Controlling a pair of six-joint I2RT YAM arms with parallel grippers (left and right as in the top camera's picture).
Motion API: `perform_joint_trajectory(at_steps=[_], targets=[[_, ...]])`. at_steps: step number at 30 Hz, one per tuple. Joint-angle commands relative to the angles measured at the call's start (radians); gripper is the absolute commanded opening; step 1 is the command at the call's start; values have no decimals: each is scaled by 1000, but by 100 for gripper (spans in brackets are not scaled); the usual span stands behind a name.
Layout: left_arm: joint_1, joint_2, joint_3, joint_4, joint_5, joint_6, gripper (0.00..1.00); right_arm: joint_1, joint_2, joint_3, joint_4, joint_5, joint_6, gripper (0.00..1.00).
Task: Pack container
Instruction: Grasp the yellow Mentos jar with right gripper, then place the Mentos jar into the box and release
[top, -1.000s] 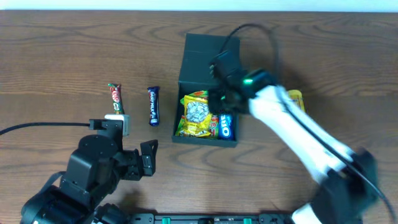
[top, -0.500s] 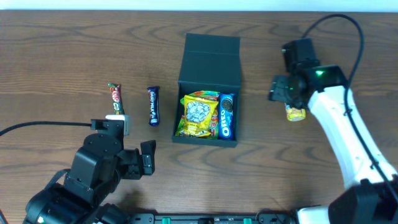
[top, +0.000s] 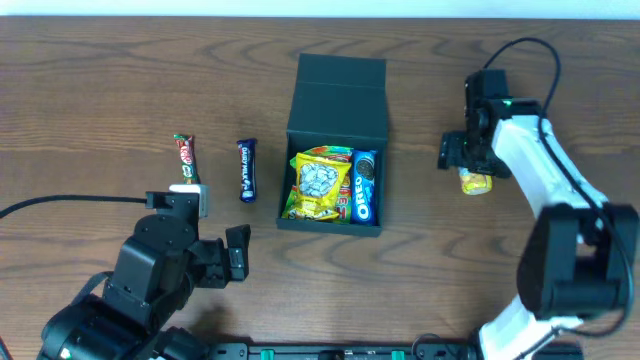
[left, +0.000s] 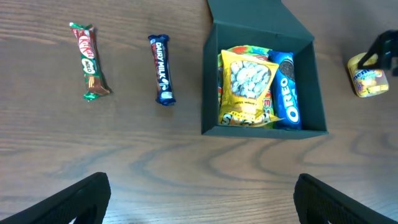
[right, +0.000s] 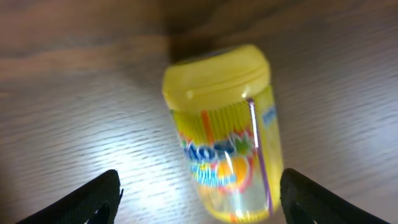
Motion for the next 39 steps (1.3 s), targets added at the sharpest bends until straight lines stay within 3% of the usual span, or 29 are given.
perform_joint_trajectory(at_steps=[1,9,13,16,27,32,39], targets=[[3,2,-6,1,-22,11,95,-23,66,-7,2,17,-24,82],[3,2,-6,4,-21,11,95,-37,116,-6,1,-79,-24,62],[3,2,-6,5,-21,11,95,-38,94,-3,-10,-127,-24,37],[3,2,-6,5,-21,11,95,-37,69,10,-27,-177,-24,29],[3,2,-6,4,-21,10,95,22,-156,144,-161,-428,35,20],[3,2,-6,4,-21,10,95,162,-253,144,-180,-439,105,22],[3,2,-6,1,-16,-5,95,388,-222,127,-163,-343,253,20]])
